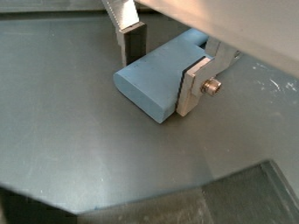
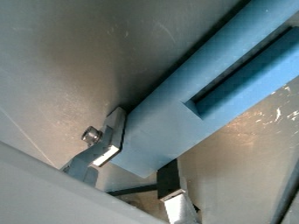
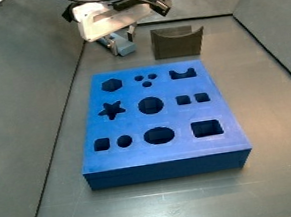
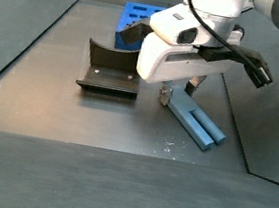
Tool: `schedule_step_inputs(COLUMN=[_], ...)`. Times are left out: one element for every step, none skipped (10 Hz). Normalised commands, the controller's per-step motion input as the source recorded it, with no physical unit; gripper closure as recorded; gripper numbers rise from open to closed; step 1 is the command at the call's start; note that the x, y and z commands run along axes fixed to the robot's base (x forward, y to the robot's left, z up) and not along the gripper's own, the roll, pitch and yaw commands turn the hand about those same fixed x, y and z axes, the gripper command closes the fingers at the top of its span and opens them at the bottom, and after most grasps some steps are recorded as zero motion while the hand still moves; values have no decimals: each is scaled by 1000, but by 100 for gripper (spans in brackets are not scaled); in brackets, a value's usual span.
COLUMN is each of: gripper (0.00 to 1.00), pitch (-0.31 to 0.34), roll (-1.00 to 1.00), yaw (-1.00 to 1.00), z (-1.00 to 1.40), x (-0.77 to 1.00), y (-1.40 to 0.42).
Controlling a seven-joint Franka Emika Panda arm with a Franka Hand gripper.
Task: Pick up the square-circle object. Move up. Place the square-circle object on the fixture. Regrasp the square-circle object. Rotate the square-circle object. Move to above the board. Insert the square-circle object.
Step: Move up.
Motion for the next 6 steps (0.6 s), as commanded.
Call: schedule_step_inputs(gripper=[100, 100, 100, 100, 100, 100], pitch=[0, 20, 31, 34, 49, 57], roll=[0, -3, 2, 10, 21, 31], yaw=[0, 23, 19, 11, -2, -9], z=[833, 819, 730, 609, 424, 279], x=[0, -56, -65, -47, -28, -20], y=[0, 0, 1, 4, 7, 10])
